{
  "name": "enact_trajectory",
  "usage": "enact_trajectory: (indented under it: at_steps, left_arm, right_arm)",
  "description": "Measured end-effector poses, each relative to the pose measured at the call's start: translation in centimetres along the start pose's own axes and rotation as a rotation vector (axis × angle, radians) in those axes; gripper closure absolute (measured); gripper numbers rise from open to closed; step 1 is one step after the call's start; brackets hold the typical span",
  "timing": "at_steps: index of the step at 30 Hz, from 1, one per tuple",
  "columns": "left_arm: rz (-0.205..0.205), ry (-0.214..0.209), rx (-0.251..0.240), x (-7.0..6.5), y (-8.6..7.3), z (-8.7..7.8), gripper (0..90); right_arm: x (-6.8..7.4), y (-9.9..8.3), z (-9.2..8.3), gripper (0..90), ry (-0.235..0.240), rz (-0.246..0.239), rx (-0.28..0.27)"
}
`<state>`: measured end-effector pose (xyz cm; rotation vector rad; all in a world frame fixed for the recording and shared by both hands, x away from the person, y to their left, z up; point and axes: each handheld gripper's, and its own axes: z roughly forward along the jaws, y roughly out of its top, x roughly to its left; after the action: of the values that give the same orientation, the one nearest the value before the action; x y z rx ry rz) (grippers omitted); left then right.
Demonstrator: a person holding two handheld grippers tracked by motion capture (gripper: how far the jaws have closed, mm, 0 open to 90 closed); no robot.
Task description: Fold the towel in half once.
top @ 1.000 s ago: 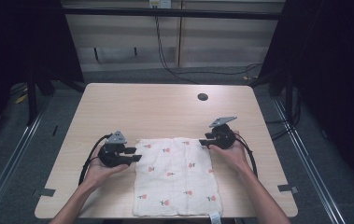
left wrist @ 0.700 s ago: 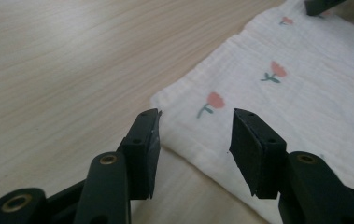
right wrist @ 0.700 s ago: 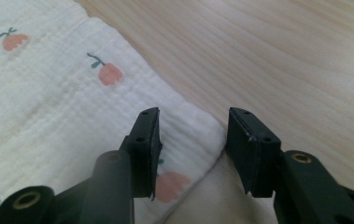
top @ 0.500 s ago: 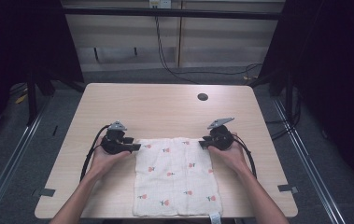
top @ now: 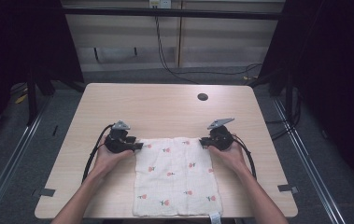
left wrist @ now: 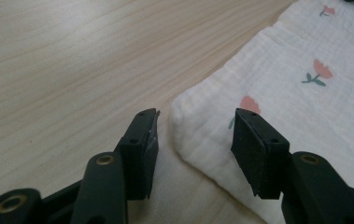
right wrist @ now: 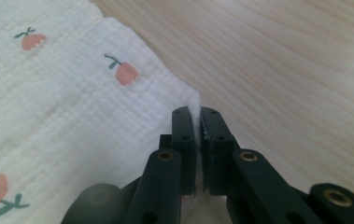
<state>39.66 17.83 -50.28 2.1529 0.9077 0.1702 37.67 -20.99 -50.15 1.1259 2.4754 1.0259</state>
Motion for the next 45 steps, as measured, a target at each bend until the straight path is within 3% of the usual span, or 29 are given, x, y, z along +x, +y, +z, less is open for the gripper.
enact_trajectory:
  at_steps: [4, 6, 7, 10, 12, 15, 20, 26, 31, 37, 41, 43, 45]
  left_arm:
    - [0.016, -0.014, -0.008, -0.4, 0.0, 0.2, 52.0]
    - [0.046, -0.012, 0.002, -0.8, 0.1, 0.3, 61.6]
    - [0.057, -0.033, 0.004, -0.9, 0.1, 0.3, 67.6]
    - [0.071, -0.041, 0.018, -1.1, 0.2, 0.4, 82.2]
    - [0.07, -0.044, 0.016, -1.2, 0.2, 0.4, 86.8]
    - [0.07, -0.061, 0.006, -1.3, 0.3, 0.1, 87.7]
    - [0.053, -0.091, -0.074, -1.2, 0.9, -1.4, 87.9]
    - [0.019, -0.091, -0.149, -0.8, 1.5, -3.1, 87.9]
    - [0.023, -0.101, -0.196, -0.8, 2.0, -4.0, 87.9]
    - [0.027, -0.115, -0.222, -1.2, 2.7, -4.3, 87.9]
    - [0.018, -0.131, -0.214, -1.5, 2.6, -3.7, 87.9]
    - [0.044, -0.108, -0.182, -1.9, 2.8, -3.2, 87.9]
    - [0.031, -0.114, -0.191, -1.8, 3.1, -3.4, 87.9]
  right_arm:
    - [0.0, -0.1, -0.1, 85.1, -0.003, 0.009, 0.0]
    - [0.1, -0.1, -0.1, 85.0, -0.002, 0.011, -0.003]
    - [0.1, -0.1, -0.1, 85.1, -0.001, 0.017, -0.002]
    - [0.2, -0.2, -0.1, 85.4, 0.004, 0.015, -0.005]
    - [0.3, -0.2, -0.1, 85.6, 0.006, 0.012, -0.002]
    - [0.4, -0.1, -0.4, 85.6, 0.004, 0.018, -0.006]
    - [0.2, 0.0, -1.0, 85.7, 0.023, 0.031, -0.048]
    - [0.1, 0.3, -2.1, 86.2, 0.055, 0.056, -0.094]
    - [0.1, 0.9, -3.0, 86.2, 0.065, 0.06, -0.146]
    - [-0.3, 1.3, -3.5, 86.2, 0.062, 0.062, -0.172]
    - [-0.7, 1.2, -3.7, 86.2, 0.064, 0.078, -0.179]
    - [-0.7, 1.2, -3.7, 86.2, 0.06, 0.077, -0.178]
    - [-0.5, 1.3, -3.8, 86.2, 0.058, 0.072, -0.176]
